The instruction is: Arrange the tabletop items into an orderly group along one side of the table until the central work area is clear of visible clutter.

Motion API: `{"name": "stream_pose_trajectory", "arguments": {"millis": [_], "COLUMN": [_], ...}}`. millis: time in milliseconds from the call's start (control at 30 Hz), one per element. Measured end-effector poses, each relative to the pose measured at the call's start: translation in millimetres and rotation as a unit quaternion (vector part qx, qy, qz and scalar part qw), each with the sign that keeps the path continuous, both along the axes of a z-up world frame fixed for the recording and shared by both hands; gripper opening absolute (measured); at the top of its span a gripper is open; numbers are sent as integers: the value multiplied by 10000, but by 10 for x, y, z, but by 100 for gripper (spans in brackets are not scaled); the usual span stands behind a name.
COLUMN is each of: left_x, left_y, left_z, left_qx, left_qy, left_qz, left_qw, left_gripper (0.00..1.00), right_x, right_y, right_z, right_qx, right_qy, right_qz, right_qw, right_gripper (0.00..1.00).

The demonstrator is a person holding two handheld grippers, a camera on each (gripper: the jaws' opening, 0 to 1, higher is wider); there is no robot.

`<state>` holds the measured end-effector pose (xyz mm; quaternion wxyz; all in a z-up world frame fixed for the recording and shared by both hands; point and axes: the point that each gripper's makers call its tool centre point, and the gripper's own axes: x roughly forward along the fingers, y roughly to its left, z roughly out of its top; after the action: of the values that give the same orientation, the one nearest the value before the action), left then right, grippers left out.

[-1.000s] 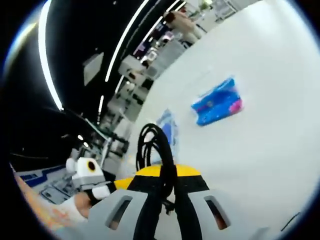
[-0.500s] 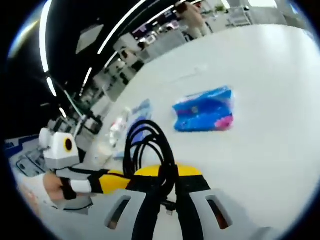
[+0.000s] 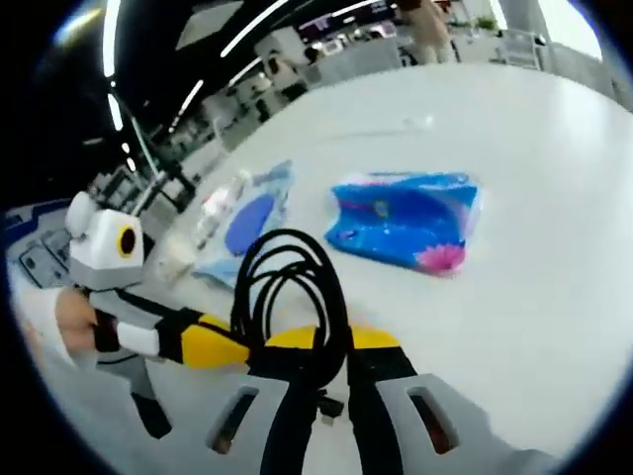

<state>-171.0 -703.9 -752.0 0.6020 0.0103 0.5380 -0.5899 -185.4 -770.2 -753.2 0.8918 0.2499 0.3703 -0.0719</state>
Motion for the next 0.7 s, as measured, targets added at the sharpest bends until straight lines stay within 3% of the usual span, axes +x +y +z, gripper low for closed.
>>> {"name": "stream_pose_trajectory", "arguments": {"millis": [167, 300, 700], "left_x": [20, 10, -8], "left_y": [7, 21, -20], "left_z": [-65, -101, -137], "left_qx": [113, 220, 239], "left_qy": [43, 82, 181], "left_qz": [14, 22, 109], "left_qw": [9999, 9997, 9995], "left_gripper": [5, 6, 6], "right_x": [35, 23, -26], "right_y": [6, 21, -43], "right_z": [-53, -114, -192], "right_qx": [-405, -519, -765], "right_qy": [171, 315, 476], "right_qz": [436, 596, 546], "right_qw": [9981, 9964, 9944], "right_gripper": [9, 10, 14]}}
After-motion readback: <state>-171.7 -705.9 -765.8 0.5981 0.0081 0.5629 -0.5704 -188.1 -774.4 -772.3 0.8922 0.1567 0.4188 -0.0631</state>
